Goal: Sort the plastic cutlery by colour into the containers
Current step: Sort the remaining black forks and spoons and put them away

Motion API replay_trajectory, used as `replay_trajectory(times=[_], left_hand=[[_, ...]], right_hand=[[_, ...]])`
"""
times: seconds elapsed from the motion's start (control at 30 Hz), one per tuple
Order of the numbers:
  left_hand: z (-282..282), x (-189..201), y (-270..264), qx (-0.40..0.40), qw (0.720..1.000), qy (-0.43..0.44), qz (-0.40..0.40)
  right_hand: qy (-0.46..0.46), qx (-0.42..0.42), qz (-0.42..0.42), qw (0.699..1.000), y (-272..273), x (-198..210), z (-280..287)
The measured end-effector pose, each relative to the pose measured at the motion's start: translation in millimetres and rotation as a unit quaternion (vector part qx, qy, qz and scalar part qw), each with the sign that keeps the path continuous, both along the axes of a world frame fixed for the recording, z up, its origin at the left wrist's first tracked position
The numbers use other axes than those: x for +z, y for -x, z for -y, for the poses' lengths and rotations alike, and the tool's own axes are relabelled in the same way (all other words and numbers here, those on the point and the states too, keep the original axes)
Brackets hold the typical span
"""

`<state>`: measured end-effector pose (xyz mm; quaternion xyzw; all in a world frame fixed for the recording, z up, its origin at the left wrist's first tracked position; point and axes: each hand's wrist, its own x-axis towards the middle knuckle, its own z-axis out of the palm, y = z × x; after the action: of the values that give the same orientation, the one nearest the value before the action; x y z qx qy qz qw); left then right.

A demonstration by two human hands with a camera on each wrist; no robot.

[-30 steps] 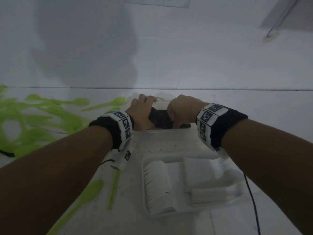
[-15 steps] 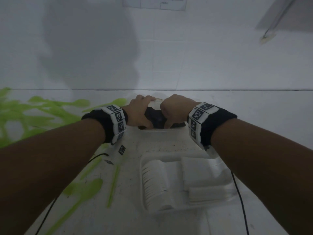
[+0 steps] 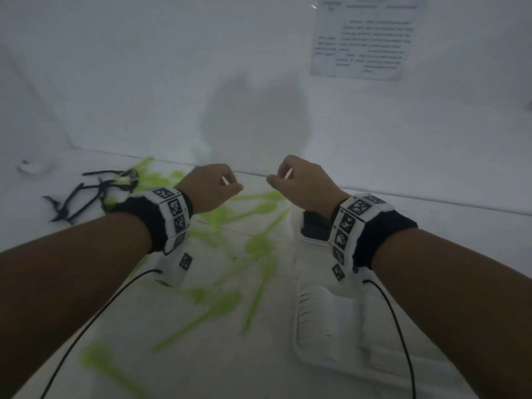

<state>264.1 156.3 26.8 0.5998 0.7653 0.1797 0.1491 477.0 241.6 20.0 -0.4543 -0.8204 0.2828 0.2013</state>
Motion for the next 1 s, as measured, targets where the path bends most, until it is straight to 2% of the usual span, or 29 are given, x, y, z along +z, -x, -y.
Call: replay_trajectory(times=[0.13,0.2,0.37,0.7,0.87,1.0], left_hand=[[50,9,47,0.018,0.989,0.132,-0.057],[78,12,72,0.040,0.986,0.150,-0.053],[145,14,132,0.108,0.983,0.141,-0.052],[265,-13,257,0.162,0.978,0.128,-0.040],[299,-29,310,0.142,0.978,0.148,-0.045],[302,-47,326,0.100,0.983,0.146,-0.049]], right_hand=[[0.090,0.099,0.016,0.991,66,6,32],[0.131,0.157,0.049,0.978,95,6,54],[0.118,0.217,0.092,0.965,156,-1,103],[0.083,0.207,0.139,0.965,275,-19,180],[0.042,0.185,0.186,0.964,316,-40,196],[0.017,0.159,0.209,0.965,325,-57,198]])
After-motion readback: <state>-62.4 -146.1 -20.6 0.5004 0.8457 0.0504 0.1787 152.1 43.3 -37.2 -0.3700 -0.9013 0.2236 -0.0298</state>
